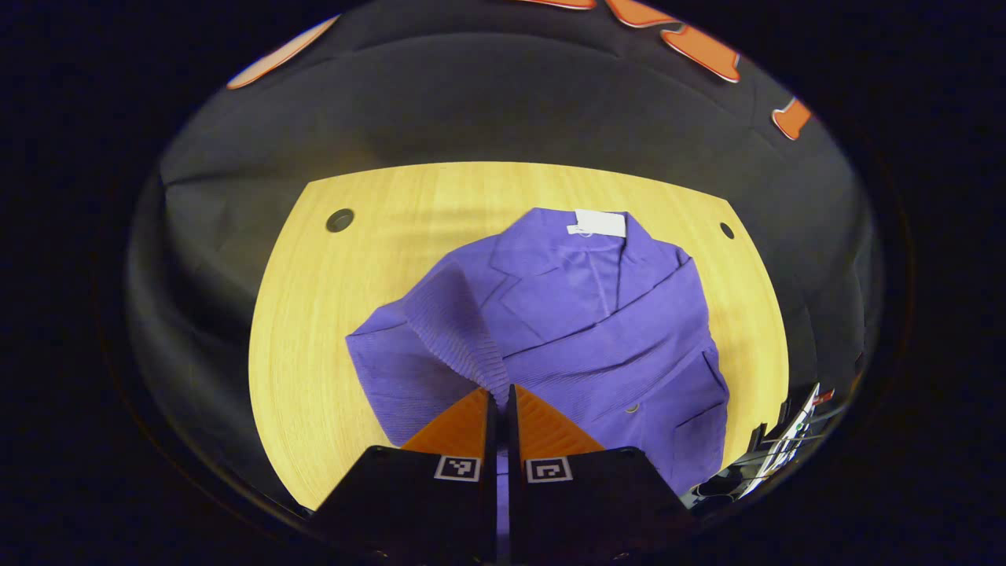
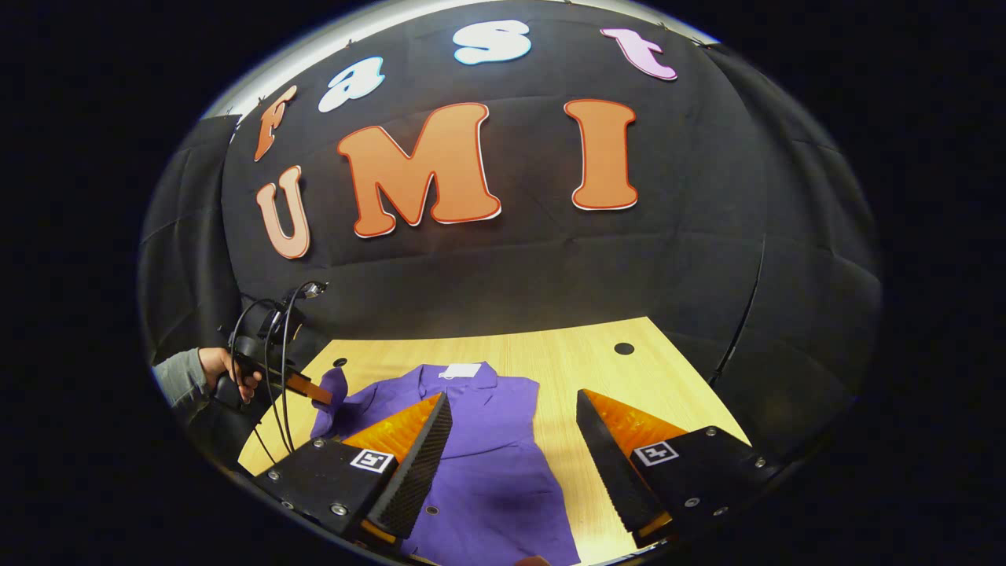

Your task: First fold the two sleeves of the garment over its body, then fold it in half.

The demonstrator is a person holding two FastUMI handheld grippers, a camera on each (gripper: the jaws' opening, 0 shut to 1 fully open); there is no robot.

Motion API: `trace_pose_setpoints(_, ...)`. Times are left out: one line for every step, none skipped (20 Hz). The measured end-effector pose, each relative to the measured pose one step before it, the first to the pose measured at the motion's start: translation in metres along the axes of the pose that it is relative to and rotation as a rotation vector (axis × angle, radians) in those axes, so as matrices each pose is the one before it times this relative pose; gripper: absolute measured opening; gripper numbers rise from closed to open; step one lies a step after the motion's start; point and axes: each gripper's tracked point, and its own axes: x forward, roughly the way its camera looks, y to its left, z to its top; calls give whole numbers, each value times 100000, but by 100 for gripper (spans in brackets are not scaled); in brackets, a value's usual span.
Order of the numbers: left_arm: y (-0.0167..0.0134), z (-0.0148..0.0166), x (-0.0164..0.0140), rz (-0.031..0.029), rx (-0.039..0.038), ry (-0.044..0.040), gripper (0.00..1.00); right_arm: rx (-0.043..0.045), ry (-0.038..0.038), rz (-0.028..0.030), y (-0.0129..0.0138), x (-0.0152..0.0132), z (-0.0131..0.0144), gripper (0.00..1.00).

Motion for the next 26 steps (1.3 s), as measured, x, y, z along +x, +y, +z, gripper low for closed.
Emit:
trace_pose_setpoints(-1008,413,339,-621,1760,92,7,110,1,-537,-497,-46,-90,95)
trace_pose_setpoints(-1237,599,88,-1291,1049,-75,7,388,30,-153,-308,-73,-69,95)
trace_pose_setpoints(-1115,437,-278,-968,1522,-103,7,444,263,-351,-373,-41,-89,95)
trace_pose_setpoints(-1048,689,96,-401,1775,-335,7,516,45,134,-251,-28,-48,95)
trace_pose_setpoints(-1110,440,-33,-623,2255,-482,7,443,259,-443,-439,-103,-199,95)
trace_pose_setpoints(-1178,752,264,-392,2135,-63,7,446,-7,-86,-328,-53,-122,95)
trace_pose_setpoints(-1183,421,5,-856,2124,-248,7,428,248,-328,-351,2,-78,95)
trace_pose_setpoints(-1312,628,175,-887,1955,-2,7,555,277,-474,-392,-25,-186,95)
trace_pose_setpoints(-1256,249,141,-1181,2043,182,7,640,20,119,-190,12,-32,95)
trace_pose_setpoints(-1278,341,372,-841,1640,410,7,577,231,-341,-286,-17,-118,95)
trace_pose_setpoints(-1226,439,209,-906,1326,-348,7,639,59,267,-393,-109,-46,95)
trace_pose_setpoints(-1239,634,359,-932,1215,-274,7,334,380,-363,-288,0,-57,95)
trace_pose_setpoints(-1231,376,323,-1055,1231,-191,7,213,151,-314,-272,-8,-104,95)
trace_pose_setpoints(-1341,559,362,-1134,1543,-225,7,223,116,-155,-248,11,-34,95)
trace_pose_setpoints(-1163,494,459,-696,1953,-453,7,209,295,-561,-392,6,-35,95)
trace_pose_setpoints(-1056,463,495,-498,2564,-283,7,326,-17,143,-256,37,-33,95)
trace_pose_setpoints(-841,434,360,500,2211,-307,7,259,479,-552,-223,23,-111,95)
trace_pose_setpoints(-562,322,549,947,1549,187,7,327,13,-72,-285,-40,10,95)
trace_pose_setpoints(-592,120,721,139,1009,-86,7,372,280,-419,173,91,-26,95)
trace_pose_setpoints(-754,103,522,-410,587,87,8,429,158,-547,-124,-40,59,95)
trace_pose_setpoints(-714,66,491,-1162,422,64,10,599,118,42,-8,28,-12,95)
trace_pose_setpoints(-733,198,454,-1183,307,-779,13,536,378,-506,-163,34,-107,95)
trace_pose_setpoints(-899,-192,144,-2676,610,-611,18,568,206,71,-4,10,-9,95)
trace_pose_setpoints(-959,8,194,-3454,595,-934,24,396,755,-490,-110,80,-108,95)
trace_pose_setpoints(-1216,35,-182,-3484,984,-1826,40,413,376,-82,-14,-20,-68,95)
trace_pose_setpoints(-597,119,-292,-2161,1353,-2189,57,179,256,-36,87,39,19,95)
